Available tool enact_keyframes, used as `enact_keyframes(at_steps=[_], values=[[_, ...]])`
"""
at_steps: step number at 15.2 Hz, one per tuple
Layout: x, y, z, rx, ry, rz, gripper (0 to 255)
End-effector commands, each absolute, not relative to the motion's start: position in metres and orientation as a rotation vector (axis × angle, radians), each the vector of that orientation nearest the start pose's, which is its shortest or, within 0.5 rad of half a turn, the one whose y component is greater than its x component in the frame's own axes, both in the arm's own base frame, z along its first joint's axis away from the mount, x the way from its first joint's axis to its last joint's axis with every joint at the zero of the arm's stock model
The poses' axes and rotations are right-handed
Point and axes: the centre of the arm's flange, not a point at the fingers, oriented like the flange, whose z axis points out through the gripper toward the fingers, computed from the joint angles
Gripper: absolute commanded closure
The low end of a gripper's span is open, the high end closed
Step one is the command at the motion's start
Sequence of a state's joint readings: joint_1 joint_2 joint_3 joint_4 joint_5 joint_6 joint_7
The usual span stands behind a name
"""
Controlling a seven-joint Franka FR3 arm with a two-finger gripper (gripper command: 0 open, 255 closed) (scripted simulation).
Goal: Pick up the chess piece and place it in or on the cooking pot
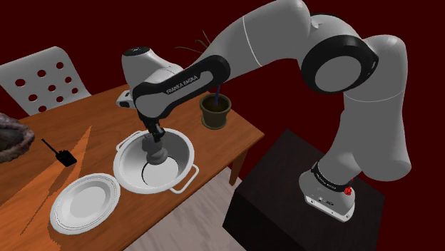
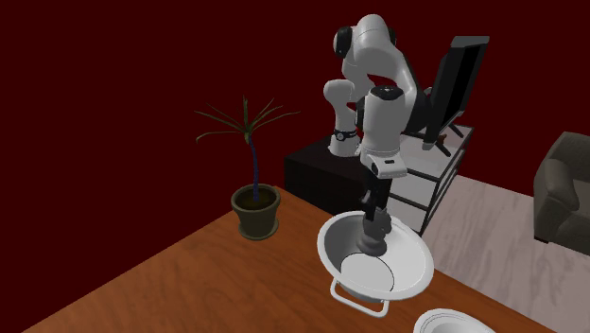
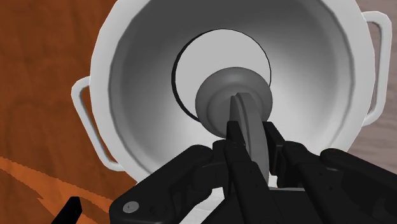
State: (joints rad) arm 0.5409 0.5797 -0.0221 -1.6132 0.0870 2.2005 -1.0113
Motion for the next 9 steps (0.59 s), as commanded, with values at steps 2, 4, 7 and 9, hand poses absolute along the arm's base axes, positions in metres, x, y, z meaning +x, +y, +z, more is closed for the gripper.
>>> enact_keyframes(at_steps=[2, 4, 7, 9], values=[[0.598, 0.347, 0.289, -2.277, -2.084, -0.035, 255], [0.598, 0.347, 0.289, -2.277, -2.084, -0.035, 0], [0.598, 0.347, 0.289, -2.277, -2.084, -0.035, 0], [0.598, 0.346, 0.303, -2.277, -2.084, -0.035, 0]])
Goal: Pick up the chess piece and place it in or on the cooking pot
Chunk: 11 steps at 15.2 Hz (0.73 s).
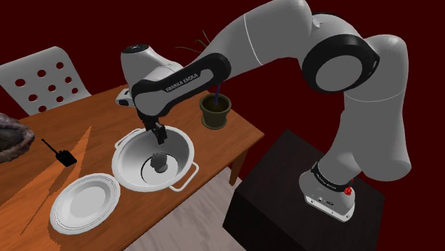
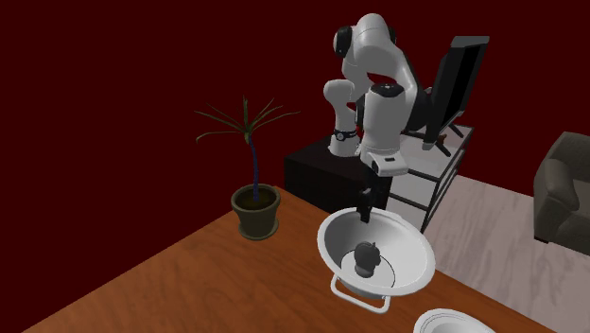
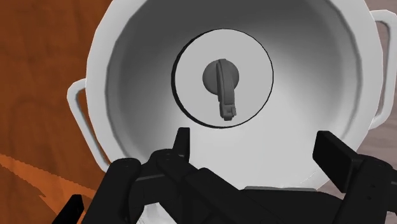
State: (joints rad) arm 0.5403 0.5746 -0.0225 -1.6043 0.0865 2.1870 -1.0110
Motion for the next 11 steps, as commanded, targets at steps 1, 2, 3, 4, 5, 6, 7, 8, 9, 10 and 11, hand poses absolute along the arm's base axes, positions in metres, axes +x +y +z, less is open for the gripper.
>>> enact_keyframes(at_steps=[1, 2, 3, 4, 5, 6, 7, 8, 9, 10, 11], values=[[0.598, 0.346, 0.316, -2.277, -2.084, -0.035, 0], [0.599, 0.345, 0.329, -2.277, -2.084, -0.035, 0], [0.599, 0.344, 0.339, -2.277, -2.084, -0.035, 0], [0.599, 0.344, 0.339, -2.277, -2.084, -0.035, 0], [0.599, 0.344, 0.339, -2.277, -2.084, -0.035, 0], [0.599, 0.344, 0.339, -2.277, -2.084, -0.035, 0], [0.599, 0.344, 0.339, -2.277, -2.084, -0.035, 0], [0.599, 0.344, 0.339, -2.277, -2.084, -0.035, 0], [0.599, 0.344, 0.339, -2.277, -2.084, -0.035, 0], [0.599, 0.344, 0.339, -2.277, -2.084, -0.035, 0], [0.599, 0.344, 0.339, -2.277, -2.084, -0.035, 0]])
